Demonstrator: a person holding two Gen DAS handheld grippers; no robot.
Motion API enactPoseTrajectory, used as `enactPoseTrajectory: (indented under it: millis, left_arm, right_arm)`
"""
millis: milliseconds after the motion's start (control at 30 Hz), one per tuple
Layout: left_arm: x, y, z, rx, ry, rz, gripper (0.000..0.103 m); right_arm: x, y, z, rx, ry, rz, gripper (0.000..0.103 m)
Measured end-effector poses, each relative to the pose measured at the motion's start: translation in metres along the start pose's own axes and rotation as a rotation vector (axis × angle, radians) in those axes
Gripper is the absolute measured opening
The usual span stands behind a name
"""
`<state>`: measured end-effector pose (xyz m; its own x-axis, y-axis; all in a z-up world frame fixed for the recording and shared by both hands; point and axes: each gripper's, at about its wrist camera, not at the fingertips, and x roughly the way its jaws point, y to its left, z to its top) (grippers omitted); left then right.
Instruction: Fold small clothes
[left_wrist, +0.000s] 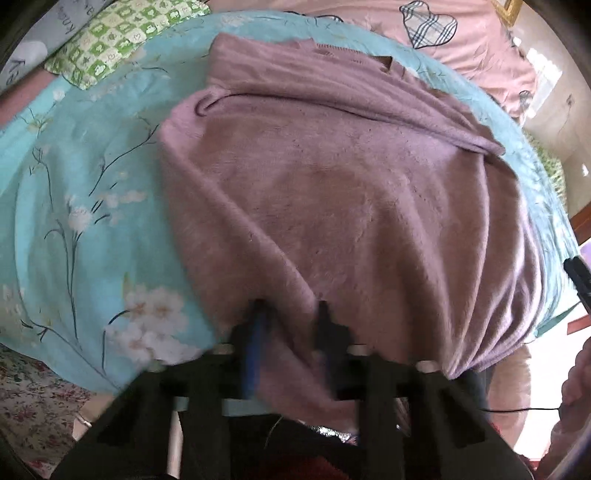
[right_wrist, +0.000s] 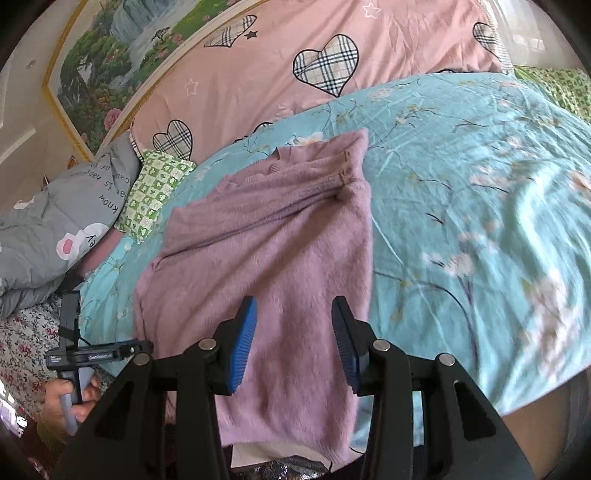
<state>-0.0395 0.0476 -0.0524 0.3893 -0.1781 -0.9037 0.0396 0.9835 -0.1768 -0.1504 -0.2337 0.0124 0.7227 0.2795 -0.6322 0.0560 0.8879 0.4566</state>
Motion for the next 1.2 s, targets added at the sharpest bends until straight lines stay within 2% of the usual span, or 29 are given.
enactPoseTrajectory:
  millis: [33, 167, 333, 500, 600, 633, 667, 867, 1033, 1067, 1100, 1133, 1167, 1200]
  left_arm:
    - [-0.004, 0.011, -0.003, -0.022, 0.001, -0.042, 0.008]
    - [-0.018, 0.048, -0.023, -0.073, -0.023, -0.081, 0.006]
    - [-0.018, 0.085, -0.042, -0.148, -0.029, -0.159, 0.006]
    - [-0.002, 0.094, -0.051, -0.184, 0.016, -0.229, 0.023]
    - [0.005, 0.09, -0.057, -0.179, 0.041, -0.262, 0.04]
    - [0.006, 0.088, -0.059, -0.176, 0.042, -0.271, 0.043]
    - [0.006, 0.086, -0.06, -0.167, 0.038, -0.273, 0.047]
    - [0.008, 0.064, -0.067, -0.063, 0.021, -0.207, 0.054]
    - [0.012, 0.055, -0.07, 0.001, 0.014, -0.166, 0.049]
    - [0.012, 0.054, -0.07, 0.013, 0.012, -0.149, 0.042]
    - [0.012, 0.053, -0.071, 0.03, 0.011, -0.128, 0.022]
    - [0.014, 0.052, -0.072, 0.05, 0.024, -0.144, 0.008]
    - [0.015, 0.053, -0.073, 0.047, 0.036, -0.159, 0.008]
    - [0.014, 0.055, -0.074, 0.044, 0.034, -0.166, 0.007]
  right_arm:
    - [-0.004, -0.002, -0.004, -0.004, 0.004, 0.003, 0.044]
    - [-0.015, -0.013, -0.025, -0.014, 0.042, 0.038, 0.047]
    - [-0.009, -0.036, -0.051, 0.024, 0.153, 0.067, 0.048]
    - [0.002, -0.044, -0.068, 0.033, 0.238, 0.063, 0.048]
    - [0.008, -0.045, -0.075, 0.035, 0.262, 0.086, 0.048]
    - [0.01, -0.045, -0.077, 0.036, 0.268, 0.088, 0.048]
    - [0.014, -0.045, -0.08, 0.037, 0.276, 0.095, 0.048]
    - [0.046, -0.033, -0.095, -0.005, 0.327, 0.119, 0.048]
    - [0.065, -0.023, -0.096, -0.032, 0.314, 0.163, 0.048]
    - [0.069, -0.02, -0.096, -0.047, 0.314, 0.17, 0.046]
    - [0.069, -0.018, -0.096, -0.063, 0.315, 0.168, 0.041]
    - [0.069, -0.014, -0.096, -0.086, 0.32, 0.169, 0.024]
    - [0.068, -0.012, -0.096, -0.096, 0.319, 0.175, 0.013]
    - [0.064, -0.01, -0.095, -0.111, 0.313, 0.186, 0.012]
